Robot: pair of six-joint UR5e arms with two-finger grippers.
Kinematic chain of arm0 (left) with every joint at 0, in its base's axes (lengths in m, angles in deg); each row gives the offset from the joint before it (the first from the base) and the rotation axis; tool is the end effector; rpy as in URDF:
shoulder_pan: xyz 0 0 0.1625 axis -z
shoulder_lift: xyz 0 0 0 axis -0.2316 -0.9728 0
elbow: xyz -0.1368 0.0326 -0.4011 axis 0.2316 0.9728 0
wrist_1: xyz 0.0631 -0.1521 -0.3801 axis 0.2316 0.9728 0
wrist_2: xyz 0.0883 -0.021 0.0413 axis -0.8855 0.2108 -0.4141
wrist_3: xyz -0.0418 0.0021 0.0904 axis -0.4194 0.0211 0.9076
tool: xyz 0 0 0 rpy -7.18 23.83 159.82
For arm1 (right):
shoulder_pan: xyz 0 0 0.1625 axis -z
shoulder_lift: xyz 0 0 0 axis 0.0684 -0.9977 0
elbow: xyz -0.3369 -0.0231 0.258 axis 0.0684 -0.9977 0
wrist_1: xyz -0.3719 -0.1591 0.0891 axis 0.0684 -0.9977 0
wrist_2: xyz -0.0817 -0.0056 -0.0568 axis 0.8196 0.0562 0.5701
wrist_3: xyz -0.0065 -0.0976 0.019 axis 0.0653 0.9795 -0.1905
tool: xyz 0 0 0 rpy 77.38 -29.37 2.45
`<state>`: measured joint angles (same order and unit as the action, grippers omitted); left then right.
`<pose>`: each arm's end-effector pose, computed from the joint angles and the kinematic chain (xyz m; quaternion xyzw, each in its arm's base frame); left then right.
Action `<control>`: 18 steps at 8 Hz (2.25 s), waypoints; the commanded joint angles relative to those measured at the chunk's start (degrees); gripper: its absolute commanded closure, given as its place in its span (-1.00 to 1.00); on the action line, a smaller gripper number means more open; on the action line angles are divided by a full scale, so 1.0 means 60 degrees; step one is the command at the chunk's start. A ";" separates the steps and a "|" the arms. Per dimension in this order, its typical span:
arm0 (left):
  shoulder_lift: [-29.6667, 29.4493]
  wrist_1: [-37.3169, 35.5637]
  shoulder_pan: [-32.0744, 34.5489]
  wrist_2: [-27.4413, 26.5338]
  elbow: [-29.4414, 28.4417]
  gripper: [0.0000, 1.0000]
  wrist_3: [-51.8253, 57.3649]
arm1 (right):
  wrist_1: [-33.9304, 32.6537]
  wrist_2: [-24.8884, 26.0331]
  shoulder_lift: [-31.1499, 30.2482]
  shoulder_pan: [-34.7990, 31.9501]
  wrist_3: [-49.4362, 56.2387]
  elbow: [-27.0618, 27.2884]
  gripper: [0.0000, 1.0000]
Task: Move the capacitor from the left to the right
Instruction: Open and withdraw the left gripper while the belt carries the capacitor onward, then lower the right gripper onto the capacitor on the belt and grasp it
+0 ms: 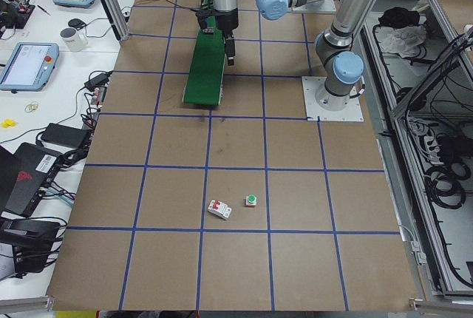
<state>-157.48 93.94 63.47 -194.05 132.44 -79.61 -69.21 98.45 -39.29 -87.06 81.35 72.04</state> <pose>0.0071 -0.4781 0.4548 -0.0781 0.9840 0.0190 0.1592 0.1517 -0.5674 0.3481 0.0180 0.9988 -0.0133 0.0438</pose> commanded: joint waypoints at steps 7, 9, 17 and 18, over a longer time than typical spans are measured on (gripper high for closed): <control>0.0404 0.1381 0.0227 0.0614 0.0002 -1.00 0.0010 | -0.1042 0.0020 0.0588 0.0002 0.0022 0.0137 -1.00; 0.0477 0.1787 0.0227 0.0629 0.0002 -1.00 0.0010 | -0.1382 -0.0068 0.0722 -0.0013 0.0007 0.0197 -1.00; 0.0477 0.1805 0.0257 0.1312 -0.0013 -1.00 0.0127 | -0.1382 0.0137 0.0781 -0.0437 -0.0491 0.0974 -1.00; 0.0492 0.1820 0.0257 0.1665 -0.0071 -1.00 0.0156 | -0.1383 0.0456 0.0723 -0.0423 -0.0448 0.0959 -1.00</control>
<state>-154.66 104.86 64.97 -187.61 132.37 -79.04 -77.41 99.23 -34.67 -89.66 78.35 77.84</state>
